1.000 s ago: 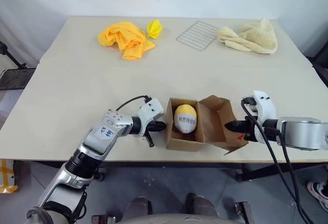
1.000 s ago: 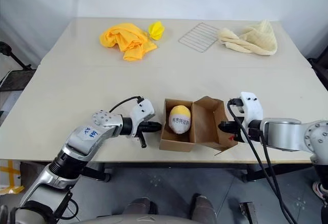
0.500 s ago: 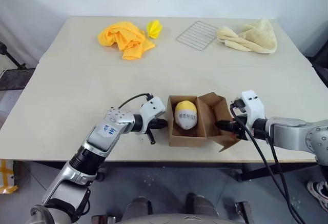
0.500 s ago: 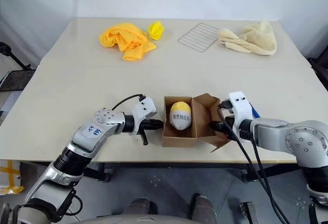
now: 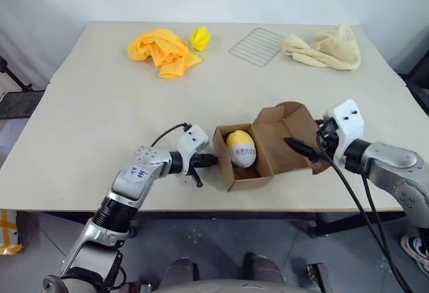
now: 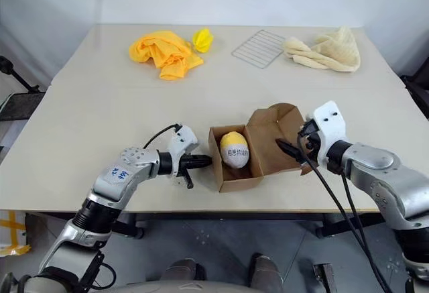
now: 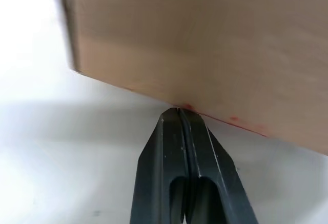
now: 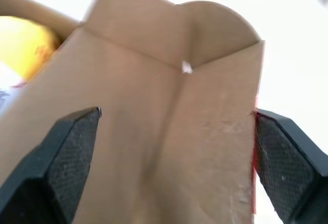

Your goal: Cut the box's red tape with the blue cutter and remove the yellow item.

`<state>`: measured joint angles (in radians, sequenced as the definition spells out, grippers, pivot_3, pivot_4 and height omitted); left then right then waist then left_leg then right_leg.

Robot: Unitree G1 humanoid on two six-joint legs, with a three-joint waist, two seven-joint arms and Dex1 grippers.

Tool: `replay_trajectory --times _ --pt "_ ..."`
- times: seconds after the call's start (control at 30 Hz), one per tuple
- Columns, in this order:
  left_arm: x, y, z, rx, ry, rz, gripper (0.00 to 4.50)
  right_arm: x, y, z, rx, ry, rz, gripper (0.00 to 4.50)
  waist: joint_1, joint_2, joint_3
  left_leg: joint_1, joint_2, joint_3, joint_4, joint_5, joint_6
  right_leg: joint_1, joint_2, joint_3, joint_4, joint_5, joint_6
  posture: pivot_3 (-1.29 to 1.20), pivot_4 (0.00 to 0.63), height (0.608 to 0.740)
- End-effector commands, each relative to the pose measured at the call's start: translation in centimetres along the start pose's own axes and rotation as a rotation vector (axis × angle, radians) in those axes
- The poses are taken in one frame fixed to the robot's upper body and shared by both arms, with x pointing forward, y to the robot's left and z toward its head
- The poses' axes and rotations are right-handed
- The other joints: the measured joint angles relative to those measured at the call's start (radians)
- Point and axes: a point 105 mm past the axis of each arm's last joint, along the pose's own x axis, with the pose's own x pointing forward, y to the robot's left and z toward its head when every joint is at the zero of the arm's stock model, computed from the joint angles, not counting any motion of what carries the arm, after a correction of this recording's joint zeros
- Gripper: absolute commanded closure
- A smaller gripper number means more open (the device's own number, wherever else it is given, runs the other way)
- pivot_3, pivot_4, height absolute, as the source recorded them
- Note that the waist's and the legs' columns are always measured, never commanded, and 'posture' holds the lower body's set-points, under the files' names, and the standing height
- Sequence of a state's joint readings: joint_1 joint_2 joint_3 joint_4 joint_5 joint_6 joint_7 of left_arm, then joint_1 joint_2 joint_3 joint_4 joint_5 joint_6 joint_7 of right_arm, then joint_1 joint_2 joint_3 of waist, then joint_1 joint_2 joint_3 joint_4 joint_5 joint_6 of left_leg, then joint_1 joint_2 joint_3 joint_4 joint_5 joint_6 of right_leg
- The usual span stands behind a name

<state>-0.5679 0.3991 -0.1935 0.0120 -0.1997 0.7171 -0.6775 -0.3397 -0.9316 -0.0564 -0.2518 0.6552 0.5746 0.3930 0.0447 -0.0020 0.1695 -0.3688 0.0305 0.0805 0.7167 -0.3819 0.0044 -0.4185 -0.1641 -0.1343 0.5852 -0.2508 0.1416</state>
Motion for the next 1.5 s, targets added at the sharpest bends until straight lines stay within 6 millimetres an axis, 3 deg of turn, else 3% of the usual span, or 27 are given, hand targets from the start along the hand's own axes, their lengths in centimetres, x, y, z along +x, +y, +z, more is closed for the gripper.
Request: replay_trajectory --times 0.03,0.1,0.27,0.43,0.57,0.67,0.87,1.03,1.2,1.33,1.5 --pt "-1.6 2.7 0.3 -0.024 -0.033 0.118 3.68 -1.9 -2.3 3.3 -0.114 -0.136 -0.045 0.00 -0.003 0.000 0.000 0.000 0.000 0.000 0.000 0.000 0.000 0.000 0.000 0.000 0.000 0.000 0.000 0.00 0.150 0.740" --pt "-2.2 2.7 1.1 0.007 -0.048 0.104 3.04 -2.7 -2.3 3.9 -0.150 -0.161 0.003 0.00 -0.007 0.000 0.000 0.000 0.000 0.000 -0.001 0.000 0.000 0.000 0.000 0.000 0.000 0.000 0.000 0.00 0.150 0.740" --pt "-3.0 0.4 2.7 0.071 -0.079 -0.030 1.51 -4.4 -2.0 4.1 -0.194 -0.177 0.105 0.00 -0.010 0.000 0.000 -0.001 0.000 0.000 -0.001 0.000 0.000 0.000 0.000 -0.001 -0.002 0.000 0.000 0.00 0.150 0.740" --pt "-4.4 -2.4 7.2 0.090 -0.197 -0.144 0.03 -7.4 0.6 3.6 -0.175 -0.168 0.311 0.00 -0.001 0.000 0.000 -0.001 0.000 0.000 -0.001 0.000 0.000 0.000 0.000 -0.001 -0.002 0.000 0.001 0.00 0.150 0.740" --pt "-5.1 -3.8 10.9 0.118 -0.281 -0.210 0.03 -9.3 1.3 2.8 -0.152 -0.131 0.334 0.00 0.007 0.000 0.001 0.001 0.000 -0.001 0.000 0.000 0.000 0.001 0.000 0.000 -0.001 0.000 0.001 0.00 0.150 0.740" --pt "-4.1 -4.8 12.0 0.227 -0.262 -0.239 0.03 -10.2 2.3 2.4 -0.143 -0.106 0.345 0.00 0.008 0.000 0.001 0.002 0.000 -0.001 0.000 0.000 0.000 0.003 0.000 0.000 -0.001 0.000 0.001 0.00 0.150 0.740" --pt "0.4 -4.0 10.2 0.525 -0.052 -0.185 0.03 -11.2 3.6 2.4 -0.148 -0.106 0.284 0.00 0.010 0.000 0.001 0.003 -0.001 0.000 0.000 0.000 0.000 0.004 0.000 0.000 -0.002 0.000 0.001 0.00 0.150 0.740" --pt "1.2 -5.1 8.7 0.632 0.068 -0.305 0.03 -12.1 4.5 2.0 -0.135 -0.101 0.233 0.00 0.009 0.000 0.001 0.002 -0.001 -0.001 -0.001 0.000 0.000 0.003 0.000 0.000 -0.003 0.000 0.001 0.00 0.150 0.740" --pt "2.5 -5.3 7.5 0.696 0.179 -0.372 0.03 -12.8 6.3 1.2 -0.117 -0.081 0.230 0.00 0.017 -0.001 0.001 0.002 -0.001 -0.001 0.000 0.000 0.000 0.003 0.000 0.000 -0.003 0.000 0.001 0.00 0.150 0.740" --pt "2.9 -4.8 6.2 0.763 0.251 -0.394 0.03 -12.6 6.4 1.4 -0.126 -0.089 0.204 0.00 0.009 -0.001 0.001 0.003 -0.001 -0.001 0.000 -0.001 0.001 0.004 0.000 0.001 -0.002 0.000 0.001 0.00 0.150 0.740" --pt "3.5 -4.0 6.7 0.793 0.241 -0.348 1.17 -12.7 6.7 1.5 -0.126 -0.097 0.189 0.00 0.008 -0.001 0.001 0.003 -0.001 -0.001 -0.001 -0.001 0.001 0.004 0.000 0.001 -0.002 0.000 0.001 0.00 0.150 0.740"
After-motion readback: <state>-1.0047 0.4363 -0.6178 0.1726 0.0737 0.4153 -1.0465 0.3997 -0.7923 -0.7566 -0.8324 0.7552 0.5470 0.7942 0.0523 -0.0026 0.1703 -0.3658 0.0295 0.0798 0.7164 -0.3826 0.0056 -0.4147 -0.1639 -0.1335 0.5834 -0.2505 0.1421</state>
